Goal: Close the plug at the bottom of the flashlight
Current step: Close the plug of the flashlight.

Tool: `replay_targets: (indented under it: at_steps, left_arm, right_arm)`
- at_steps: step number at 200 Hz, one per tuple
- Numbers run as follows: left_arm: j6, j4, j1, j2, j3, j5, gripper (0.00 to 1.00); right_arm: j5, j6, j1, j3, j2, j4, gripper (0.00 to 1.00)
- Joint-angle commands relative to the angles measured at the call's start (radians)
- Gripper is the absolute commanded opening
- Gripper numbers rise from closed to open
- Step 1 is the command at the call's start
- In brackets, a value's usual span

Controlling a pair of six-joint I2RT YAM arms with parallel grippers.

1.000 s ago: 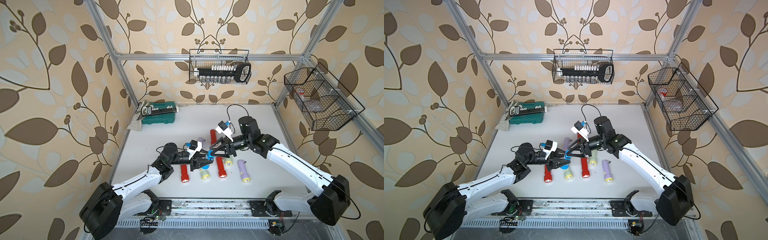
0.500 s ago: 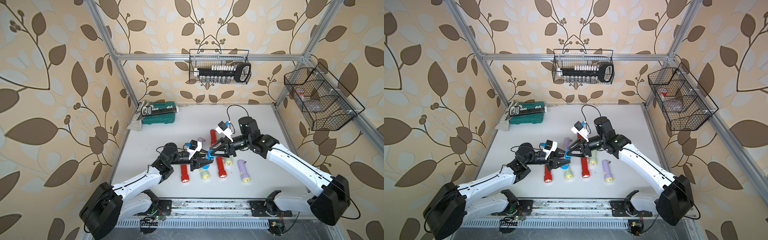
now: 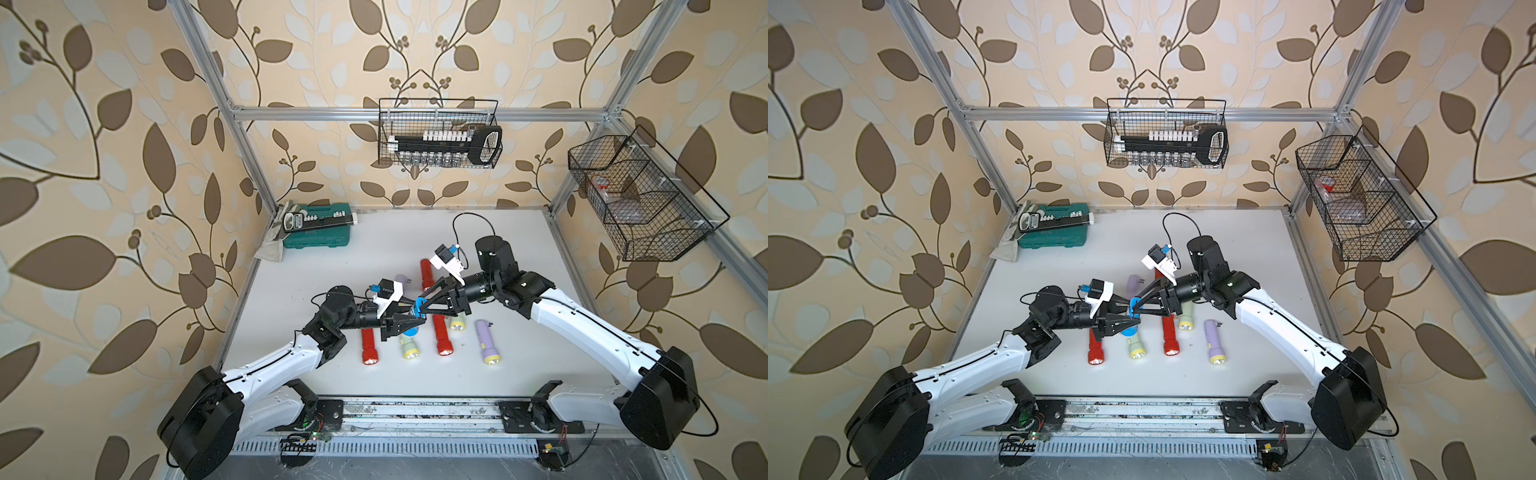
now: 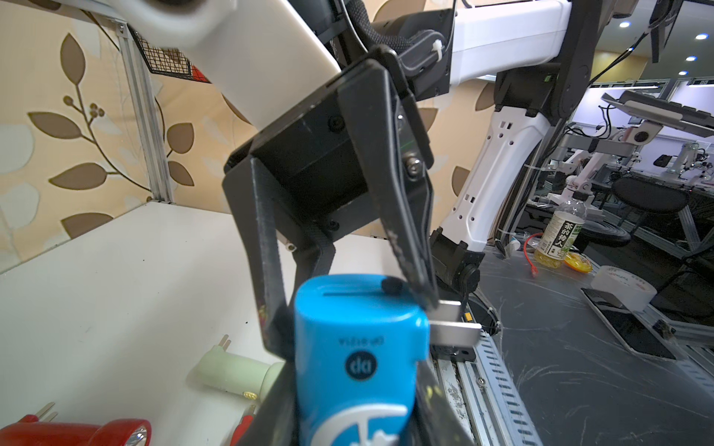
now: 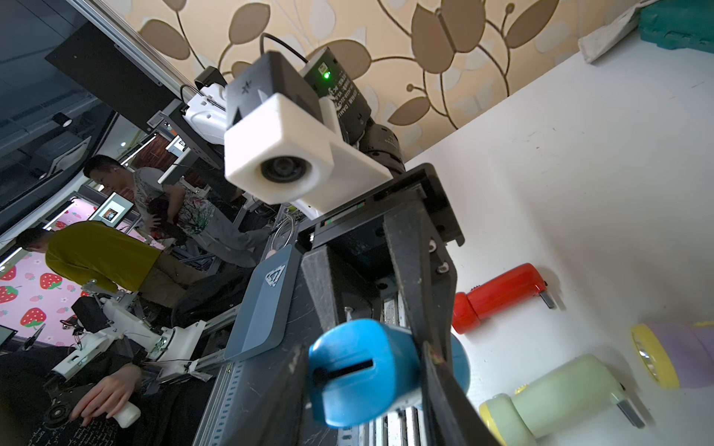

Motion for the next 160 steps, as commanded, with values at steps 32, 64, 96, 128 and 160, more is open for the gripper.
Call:
replay_targets:
  at_steps: [32,64,96,128,160]
  left_arm:
    - [-0.004,0.074,-0.008,-0.016,0.020,0.022,0.00]
    - [-0.006,0.073,-0.009,-0.003,0.029,0.029,0.00]
    - [-0.011,0.073,-0.009,0.000,0.038,0.034,0.00]
    - [-0.014,0.068,-0.009,-0.004,0.043,0.036,0.00]
    - [-0.020,0.081,-0.008,-0.012,0.043,0.040,0.00]
  right_arm:
    - [0.022,-0.023,-0.026,0.037,-0.025,-0.042,0.55]
    - [0.017,-0.035,-0.032,0.051,-0.021,-0.047,0.57]
    - [-0.004,-0.023,-0.020,0.042,0.014,-0.034,0.54]
    - [0.000,-0.019,-0.001,0.029,0.021,-0.017,0.53]
    - [-0.009,-0.025,0.000,0.022,0.036,-0.015,0.43]
